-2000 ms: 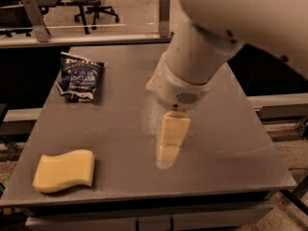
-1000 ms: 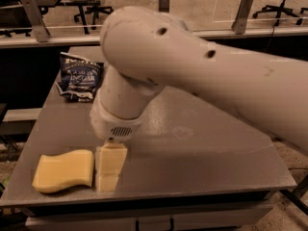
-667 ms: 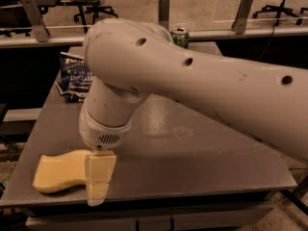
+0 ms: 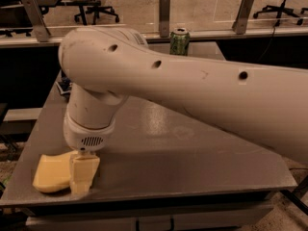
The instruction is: Pick sponge
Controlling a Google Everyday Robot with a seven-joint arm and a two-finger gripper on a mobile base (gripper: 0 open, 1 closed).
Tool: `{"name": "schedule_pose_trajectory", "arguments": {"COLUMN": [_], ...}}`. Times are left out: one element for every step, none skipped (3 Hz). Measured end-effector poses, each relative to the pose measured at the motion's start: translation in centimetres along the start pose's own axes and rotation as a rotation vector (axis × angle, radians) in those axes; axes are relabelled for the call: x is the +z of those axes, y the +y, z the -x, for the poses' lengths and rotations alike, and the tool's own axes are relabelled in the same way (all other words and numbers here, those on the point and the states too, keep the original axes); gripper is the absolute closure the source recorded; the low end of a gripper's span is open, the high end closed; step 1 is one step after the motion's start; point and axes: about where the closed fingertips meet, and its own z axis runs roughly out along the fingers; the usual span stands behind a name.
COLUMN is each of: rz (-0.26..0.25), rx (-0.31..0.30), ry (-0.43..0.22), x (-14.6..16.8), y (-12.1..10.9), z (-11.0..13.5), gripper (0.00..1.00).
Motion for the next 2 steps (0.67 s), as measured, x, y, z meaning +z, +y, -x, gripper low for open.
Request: {"name": "schedule_pose_trajectory", "arguments": {"rz": [0.011,0.013], "rx": [0.004,0.015], "ry": [0.005,0.002], "x": [0.0,-1.5], "y": [-0.1,-0.7], "z": [0.3,0.4], "gripper": [0.49,0.72]}}
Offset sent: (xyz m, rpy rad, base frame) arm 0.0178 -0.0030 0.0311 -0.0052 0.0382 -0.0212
